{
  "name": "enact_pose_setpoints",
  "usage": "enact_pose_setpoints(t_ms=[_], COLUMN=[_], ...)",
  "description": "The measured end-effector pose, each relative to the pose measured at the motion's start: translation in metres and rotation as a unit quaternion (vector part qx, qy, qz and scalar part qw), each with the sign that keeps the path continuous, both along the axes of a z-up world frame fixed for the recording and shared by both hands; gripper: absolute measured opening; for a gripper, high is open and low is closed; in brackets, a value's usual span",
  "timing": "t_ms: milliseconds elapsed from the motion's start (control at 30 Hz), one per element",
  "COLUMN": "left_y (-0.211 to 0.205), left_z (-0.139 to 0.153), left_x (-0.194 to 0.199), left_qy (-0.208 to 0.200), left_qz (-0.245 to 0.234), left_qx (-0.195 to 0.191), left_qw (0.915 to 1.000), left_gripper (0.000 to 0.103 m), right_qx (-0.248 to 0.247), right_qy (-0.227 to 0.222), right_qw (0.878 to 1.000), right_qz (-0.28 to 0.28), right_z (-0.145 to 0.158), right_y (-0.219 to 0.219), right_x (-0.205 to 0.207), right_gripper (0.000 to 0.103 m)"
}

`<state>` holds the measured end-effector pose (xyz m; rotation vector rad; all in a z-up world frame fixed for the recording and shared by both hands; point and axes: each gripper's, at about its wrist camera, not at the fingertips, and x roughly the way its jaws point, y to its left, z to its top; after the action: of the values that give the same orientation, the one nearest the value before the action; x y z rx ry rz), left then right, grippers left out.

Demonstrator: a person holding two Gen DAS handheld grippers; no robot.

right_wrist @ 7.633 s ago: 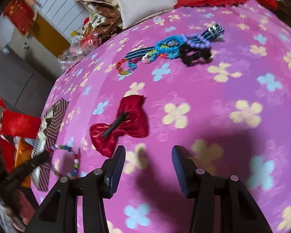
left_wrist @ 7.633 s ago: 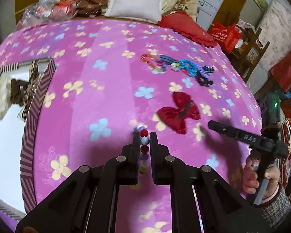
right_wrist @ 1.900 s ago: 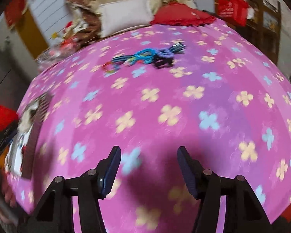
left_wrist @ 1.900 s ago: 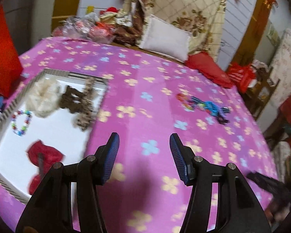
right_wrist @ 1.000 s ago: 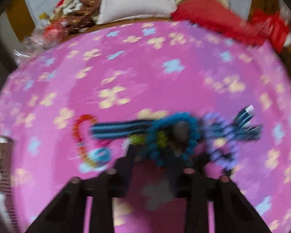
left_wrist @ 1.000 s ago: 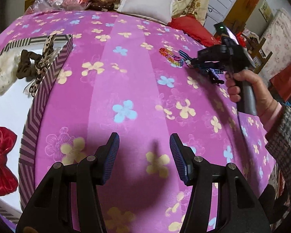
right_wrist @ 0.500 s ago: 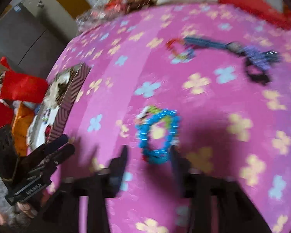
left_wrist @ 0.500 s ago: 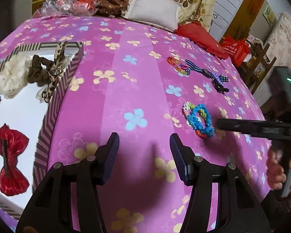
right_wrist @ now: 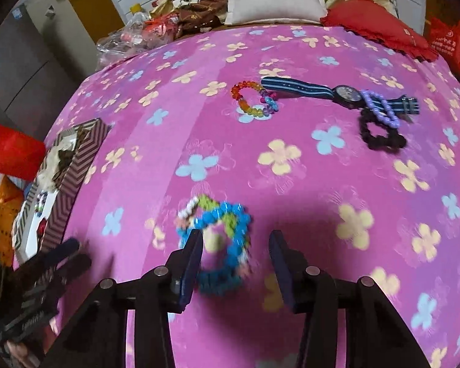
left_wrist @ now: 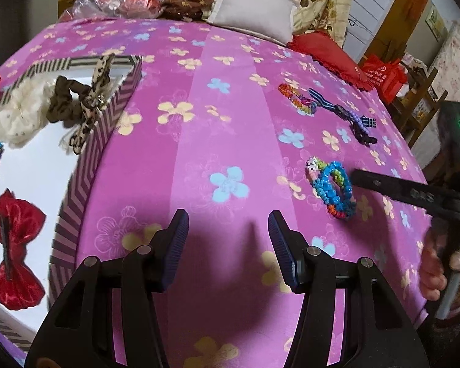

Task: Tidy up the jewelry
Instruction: 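Grasp the green-and-white bracelet with the left tool while the right holds the turquoise one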

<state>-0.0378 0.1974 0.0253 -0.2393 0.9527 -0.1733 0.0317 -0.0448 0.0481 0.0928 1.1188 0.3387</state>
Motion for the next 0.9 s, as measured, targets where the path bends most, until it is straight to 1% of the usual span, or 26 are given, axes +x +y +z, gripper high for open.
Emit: enact_pose_setpoints(t_ms=[67,100,167,200,367,433,500,567,667,800,833,900], left_y=[0.000,0.000,0.000,0.000,-0.002,-0.003,-0.003,-0.003,-0.003,-0.004,-0.004,-0.006], left_z=[0.000,0.001,0.001,0.002,0.000,-0.001,-0.002,-0.004,-0.003,-0.002,-0.003,-0.003], left_x=[0.000,0.001,0.000,-0.001,0.000,-0.001,0.000,0.000,0.000,-0.001,-0.001,-0.002], left_qy=[0.000,-0.001,-0.003,-0.003,-0.003,-0.003,-0.001,0.002,0.002,-0.001,0.000,0.001], left_qz=[-0.001,-0.001,-0.001,-0.002,-0.002,-0.001,0.001,0.002,0.000,-0.004,-0.005,-0.008], left_qx=[0.000,0.001,0.001,0.001,0.006,0.008,0.008,0.009,0.008,0.007,0.007,0.006], left_qw=[1.0000,1.0000,1.0000,1.0000,1.0000,1.0000,1.0000,1.0000,1.0000,1.0000,1.0000,1.0000], left_gripper=[0.054,0.054,0.054,0.054,0.054,0.054,0.054,0.054,0.054,0.054,0.054,0.054], right_qx=[0.008,0.010,0.020,0.027,0.066,0.060,0.028,0.007,-0.025,-0.024,-0.025,-0.043], right_qy=[0.019,0.026,0.028,0.028,-0.001,-0.017,-0.031,-0.030,-0.027,0.002,0.007,-0.006], right_qw=[1.000,1.000,0.999,0.999,0.998,0.997,0.998,0.998,0.995,0.995,0.995,0.994], right_qz=[0.004,0.003,0.004,0.004,-0.019,-0.036,-0.048,-0.056,-0.092,-0.102,-0.101,-0.103], right_z=[-0.010,-0.013,-0.015,-0.013,0.014,0.024,0.028,0.026,0.017,-0.004,-0.009,-0.012], right_y=[0.005,0.006,0.006,0.005,-0.018,-0.031,-0.036,-0.040,-0.050,-0.061,-0.061,-0.060], right_x=[0.008,0.011,0.011,0.010,-0.009,-0.017,-0.021,-0.023,-0.022,-0.018,-0.017,-0.017], right_gripper=[0.021,0.017,0.013,0.008,0.007,0.007,0.007,0.007,0.007,0.009,0.011,0.025])
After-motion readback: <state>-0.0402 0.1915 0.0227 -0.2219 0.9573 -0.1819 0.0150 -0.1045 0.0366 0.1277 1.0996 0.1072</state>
